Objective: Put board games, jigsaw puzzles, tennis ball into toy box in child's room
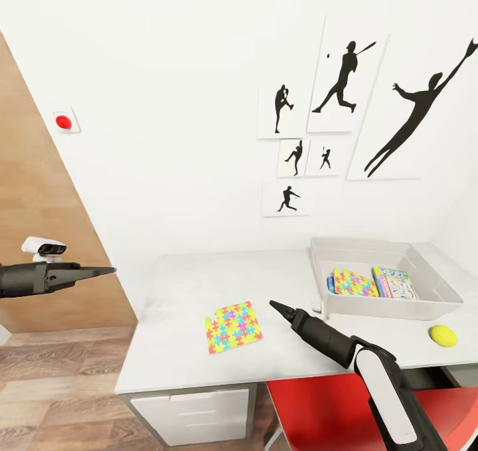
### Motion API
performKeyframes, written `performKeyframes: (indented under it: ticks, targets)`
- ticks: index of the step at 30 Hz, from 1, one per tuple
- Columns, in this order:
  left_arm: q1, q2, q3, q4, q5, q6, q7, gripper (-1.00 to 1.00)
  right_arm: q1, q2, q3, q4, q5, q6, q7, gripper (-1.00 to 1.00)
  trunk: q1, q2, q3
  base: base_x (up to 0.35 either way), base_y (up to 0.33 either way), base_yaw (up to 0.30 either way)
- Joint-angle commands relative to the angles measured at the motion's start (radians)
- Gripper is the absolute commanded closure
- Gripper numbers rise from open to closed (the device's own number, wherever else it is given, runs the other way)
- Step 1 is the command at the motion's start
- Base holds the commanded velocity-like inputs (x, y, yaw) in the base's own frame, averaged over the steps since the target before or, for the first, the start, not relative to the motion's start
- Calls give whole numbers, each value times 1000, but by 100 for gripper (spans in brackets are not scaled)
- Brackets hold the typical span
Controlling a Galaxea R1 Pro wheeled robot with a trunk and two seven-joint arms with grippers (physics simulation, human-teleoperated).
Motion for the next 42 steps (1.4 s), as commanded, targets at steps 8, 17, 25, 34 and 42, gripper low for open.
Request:
performKeyframes:
  ticks: [8,17,25,34,42]
  targets:
    - [-1,0,0,0,0,11,-4,-100,-1,-1,-1,-1,0,2,1,-100,1,-2,-2,0,187,0]
    - [-1,0,0,1,0,11,-4,-100,-1,0,-1,-1,0,1,0,-100,1,-2,-2,0,138,0]
    - [-1,0,0,1,1,11,-4,-100,-1,0,-1,-1,0,0,-56,-100,1,-2,-2,0,18,0]
    - [-1,0,0,1,1,11,-4,-100,-1,2,1,-14,-3,11,-375,-100,1,-2,-2,0,1,0]
    - [-1,-1,0,6,1,11,-4,-100,-72,25,37,-12,-11,32,-614,-100,1,-2,-2,0,0,0]
